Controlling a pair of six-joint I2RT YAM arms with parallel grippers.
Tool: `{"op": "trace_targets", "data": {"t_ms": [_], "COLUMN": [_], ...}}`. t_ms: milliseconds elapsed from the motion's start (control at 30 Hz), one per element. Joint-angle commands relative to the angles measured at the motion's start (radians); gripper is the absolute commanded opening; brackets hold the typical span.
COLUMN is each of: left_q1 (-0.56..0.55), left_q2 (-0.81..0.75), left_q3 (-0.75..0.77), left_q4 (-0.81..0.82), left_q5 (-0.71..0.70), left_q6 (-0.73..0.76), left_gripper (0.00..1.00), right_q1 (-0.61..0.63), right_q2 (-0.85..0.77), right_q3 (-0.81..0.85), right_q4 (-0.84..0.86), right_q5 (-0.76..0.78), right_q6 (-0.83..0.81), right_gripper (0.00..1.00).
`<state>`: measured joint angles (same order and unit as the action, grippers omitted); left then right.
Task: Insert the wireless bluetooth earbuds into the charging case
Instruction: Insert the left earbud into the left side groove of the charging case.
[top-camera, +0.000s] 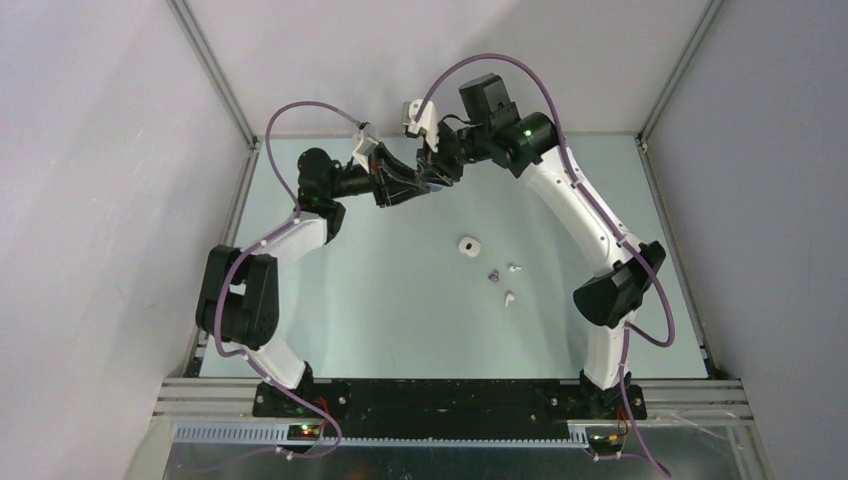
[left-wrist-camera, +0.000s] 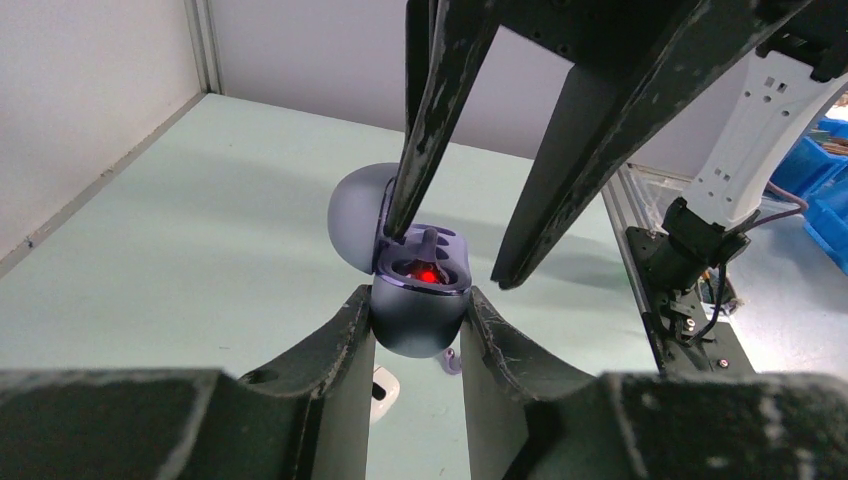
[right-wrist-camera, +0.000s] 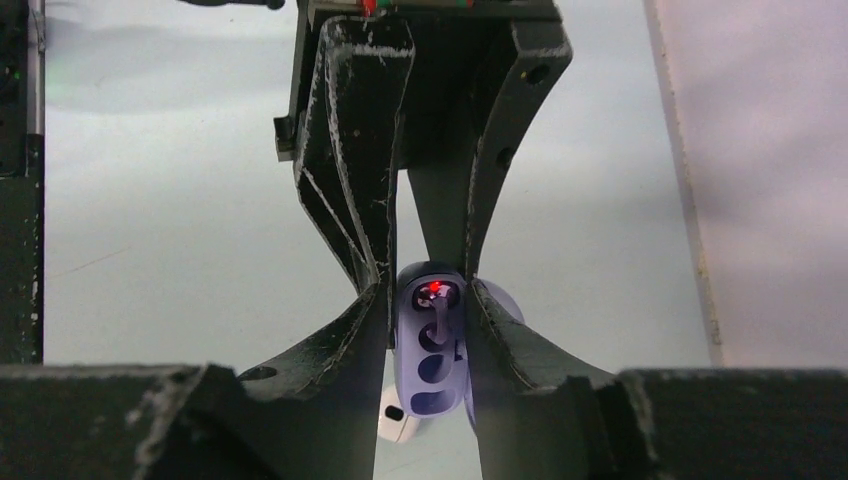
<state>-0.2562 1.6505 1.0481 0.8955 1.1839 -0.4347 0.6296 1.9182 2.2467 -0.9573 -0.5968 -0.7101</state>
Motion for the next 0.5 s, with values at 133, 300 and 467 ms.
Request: {"op": "trace_targets", "data": {"t_ms": [133,300,467], "left_q1": [-0.005,0.0,0.027], "left_q2": [-0.021,-0.032,-0.09], "left_q3": [0.023,0.022,0.061], "left_q4": [0.028,0.022,-0.004], "left_q5": [0.011,0.001,-0.078], "left_q6": [0.017,0.011,-0.038], "left_gripper": [0.0,0.0,0.0], "right_q1": [0.006,-0.029,-0.124], "right_q2": [-0.112,-0.137,-0.225], "right_q3": [0.021,0.006,-0.112], "right_q4": [0.094,0.129,0.245], "right_q5": [0.054,0.047,-0.029], "right_q6": [0.026,0.099,0.216], "right_gripper": [0.4,0.42,0.47]}}
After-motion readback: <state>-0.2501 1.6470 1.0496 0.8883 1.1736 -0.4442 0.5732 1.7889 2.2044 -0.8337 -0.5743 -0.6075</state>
